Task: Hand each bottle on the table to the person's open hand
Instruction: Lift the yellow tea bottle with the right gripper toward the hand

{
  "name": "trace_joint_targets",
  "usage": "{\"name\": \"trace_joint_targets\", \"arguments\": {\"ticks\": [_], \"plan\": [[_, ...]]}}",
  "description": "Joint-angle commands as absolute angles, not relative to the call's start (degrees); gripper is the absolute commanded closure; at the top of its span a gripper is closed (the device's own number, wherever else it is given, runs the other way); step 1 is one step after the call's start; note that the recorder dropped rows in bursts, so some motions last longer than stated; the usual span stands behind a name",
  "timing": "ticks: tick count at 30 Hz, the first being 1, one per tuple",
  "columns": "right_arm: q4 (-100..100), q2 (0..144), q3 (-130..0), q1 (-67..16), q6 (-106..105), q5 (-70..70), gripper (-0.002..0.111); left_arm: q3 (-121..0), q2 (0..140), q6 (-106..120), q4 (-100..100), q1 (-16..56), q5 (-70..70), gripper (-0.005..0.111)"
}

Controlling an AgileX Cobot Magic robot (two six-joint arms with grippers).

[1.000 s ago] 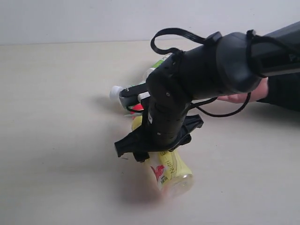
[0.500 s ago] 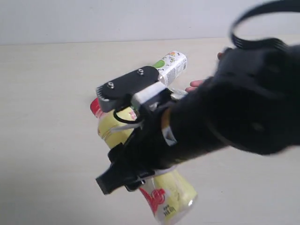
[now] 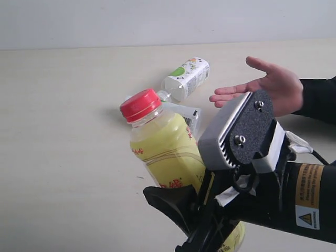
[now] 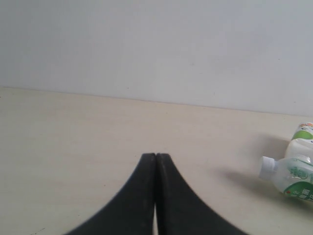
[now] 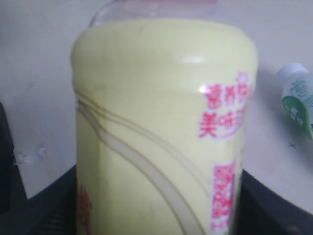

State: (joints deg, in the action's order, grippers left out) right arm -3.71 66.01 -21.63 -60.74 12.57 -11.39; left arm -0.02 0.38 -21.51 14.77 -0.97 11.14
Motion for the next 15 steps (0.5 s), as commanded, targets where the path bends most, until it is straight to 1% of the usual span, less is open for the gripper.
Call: {"name": "trace_joint_targets", "arguments": {"ticks": [1, 15], "plan": [[-4.0, 65.5, -21.5, -61.0, 11.7, -13.8, 0.108, 0.0, 0.0, -21.5, 14.8, -1.0, 11.1, 0.107], [-3.6, 65.5, -21.5, -61.0, 11.7, -14.5, 0.108, 0.0, 0.0, -21.5, 14.8, -1.0, 11.1, 0.107]]}}
